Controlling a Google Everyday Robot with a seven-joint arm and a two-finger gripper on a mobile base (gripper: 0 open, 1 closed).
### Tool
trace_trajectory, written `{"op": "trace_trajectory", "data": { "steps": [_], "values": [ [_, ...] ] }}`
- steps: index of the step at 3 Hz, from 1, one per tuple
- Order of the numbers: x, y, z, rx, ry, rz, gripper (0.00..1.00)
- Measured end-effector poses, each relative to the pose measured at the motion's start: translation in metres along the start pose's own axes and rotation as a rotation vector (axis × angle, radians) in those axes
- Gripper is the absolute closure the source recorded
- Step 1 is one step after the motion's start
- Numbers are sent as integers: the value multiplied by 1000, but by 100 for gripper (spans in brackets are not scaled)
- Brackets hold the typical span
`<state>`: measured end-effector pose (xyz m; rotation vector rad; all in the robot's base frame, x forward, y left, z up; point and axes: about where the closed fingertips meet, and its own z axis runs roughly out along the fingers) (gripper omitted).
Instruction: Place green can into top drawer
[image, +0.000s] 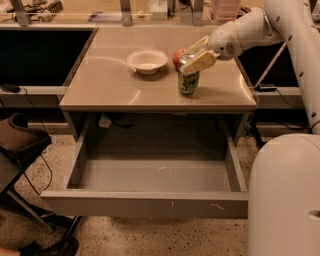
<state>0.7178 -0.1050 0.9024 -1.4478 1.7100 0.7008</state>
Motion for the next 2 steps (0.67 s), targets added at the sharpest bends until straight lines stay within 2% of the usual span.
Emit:
{"op": "trace_trajectory", "data": {
  "steps": [1,2],
  "values": [
    [0,0,0,0,0,0,89],
    [-2,14,-11,-2,34,1,100]
  ]
}}
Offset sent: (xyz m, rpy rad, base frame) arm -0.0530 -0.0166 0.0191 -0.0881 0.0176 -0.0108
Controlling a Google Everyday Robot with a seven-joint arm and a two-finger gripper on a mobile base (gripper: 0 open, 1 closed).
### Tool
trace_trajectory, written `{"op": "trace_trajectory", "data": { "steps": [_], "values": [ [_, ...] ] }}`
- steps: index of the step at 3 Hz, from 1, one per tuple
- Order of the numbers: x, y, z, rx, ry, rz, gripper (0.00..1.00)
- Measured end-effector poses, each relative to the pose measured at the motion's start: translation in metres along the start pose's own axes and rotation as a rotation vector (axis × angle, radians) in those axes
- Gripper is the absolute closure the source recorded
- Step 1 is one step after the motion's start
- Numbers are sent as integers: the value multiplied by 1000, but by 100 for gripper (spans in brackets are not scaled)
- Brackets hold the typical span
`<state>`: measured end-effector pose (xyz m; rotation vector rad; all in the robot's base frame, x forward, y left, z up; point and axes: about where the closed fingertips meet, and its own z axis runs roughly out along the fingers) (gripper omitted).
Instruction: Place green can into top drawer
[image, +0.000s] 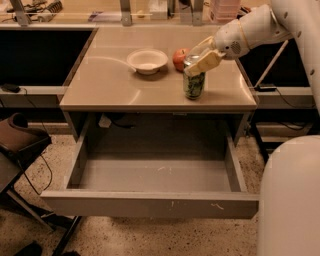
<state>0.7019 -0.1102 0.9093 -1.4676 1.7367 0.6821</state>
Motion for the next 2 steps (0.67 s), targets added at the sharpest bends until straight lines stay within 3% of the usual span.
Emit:
{"op": "trace_trajectory", "data": {
  "steps": [1,2],
  "values": [
    [-17,31,-47,73,-12,-32,100],
    [-60,83,-98,181,-108,-85,100]
  ]
}}
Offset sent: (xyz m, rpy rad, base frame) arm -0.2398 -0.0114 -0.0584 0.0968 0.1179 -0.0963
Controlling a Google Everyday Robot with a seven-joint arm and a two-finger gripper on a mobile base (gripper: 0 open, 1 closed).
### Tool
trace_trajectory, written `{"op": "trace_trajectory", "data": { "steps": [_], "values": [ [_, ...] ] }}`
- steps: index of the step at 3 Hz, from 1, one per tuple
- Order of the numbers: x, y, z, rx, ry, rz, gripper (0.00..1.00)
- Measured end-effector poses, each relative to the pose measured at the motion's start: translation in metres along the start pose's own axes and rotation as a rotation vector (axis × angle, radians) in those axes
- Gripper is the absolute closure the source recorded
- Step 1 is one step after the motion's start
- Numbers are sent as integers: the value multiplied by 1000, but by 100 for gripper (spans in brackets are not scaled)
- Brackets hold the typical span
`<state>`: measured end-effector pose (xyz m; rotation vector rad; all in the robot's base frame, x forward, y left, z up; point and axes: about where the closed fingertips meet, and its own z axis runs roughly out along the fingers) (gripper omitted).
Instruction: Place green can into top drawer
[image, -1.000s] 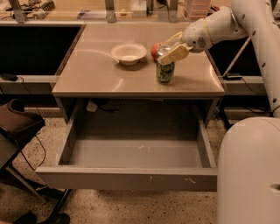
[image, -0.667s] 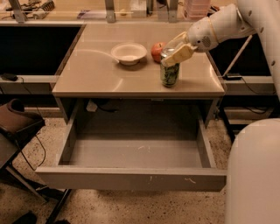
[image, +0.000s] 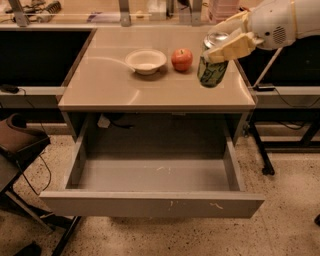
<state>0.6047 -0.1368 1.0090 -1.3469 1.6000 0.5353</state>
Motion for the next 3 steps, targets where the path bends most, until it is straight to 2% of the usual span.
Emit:
{"op": "trace_trajectory", "data": {
  "steps": [1,2,3],
  "values": [
    [-17,42,-15,61,-78,-30,100],
    [16,63,-19,54,-51,24,100],
    [16,63,-19,54,-50,25,100]
  ]
}}
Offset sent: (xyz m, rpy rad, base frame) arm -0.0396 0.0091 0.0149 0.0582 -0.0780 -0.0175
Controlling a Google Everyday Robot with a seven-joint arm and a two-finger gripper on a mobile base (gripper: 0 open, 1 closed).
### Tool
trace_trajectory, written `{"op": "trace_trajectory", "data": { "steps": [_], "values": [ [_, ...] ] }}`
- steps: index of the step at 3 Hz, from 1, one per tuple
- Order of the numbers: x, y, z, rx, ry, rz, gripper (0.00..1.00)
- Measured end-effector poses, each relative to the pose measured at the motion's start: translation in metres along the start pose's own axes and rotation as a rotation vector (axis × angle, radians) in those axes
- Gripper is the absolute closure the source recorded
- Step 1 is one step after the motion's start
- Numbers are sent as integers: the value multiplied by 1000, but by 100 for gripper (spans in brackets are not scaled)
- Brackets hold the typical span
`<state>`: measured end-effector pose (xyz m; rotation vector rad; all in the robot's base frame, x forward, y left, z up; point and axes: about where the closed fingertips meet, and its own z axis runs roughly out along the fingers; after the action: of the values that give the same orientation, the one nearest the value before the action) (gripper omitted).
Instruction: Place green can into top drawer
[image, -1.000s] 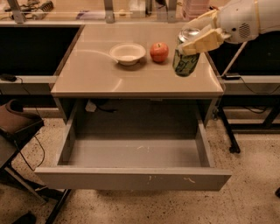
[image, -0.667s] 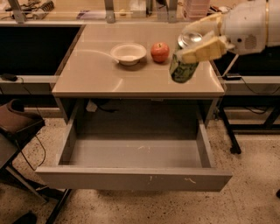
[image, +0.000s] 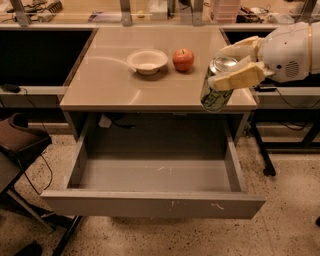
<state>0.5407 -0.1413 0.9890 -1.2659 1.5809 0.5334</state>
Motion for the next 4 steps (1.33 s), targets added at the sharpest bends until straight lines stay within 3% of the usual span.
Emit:
{"op": "trace_trajectory", "data": {
  "steps": [1,2,3,4],
  "values": [
    [25,4,19,35,10,16,100],
    [88,21,68,65,79,23,100],
    [155,25,112,108,163,56,100],
    [204,19,137,166,223,104,100]
  ]
}}
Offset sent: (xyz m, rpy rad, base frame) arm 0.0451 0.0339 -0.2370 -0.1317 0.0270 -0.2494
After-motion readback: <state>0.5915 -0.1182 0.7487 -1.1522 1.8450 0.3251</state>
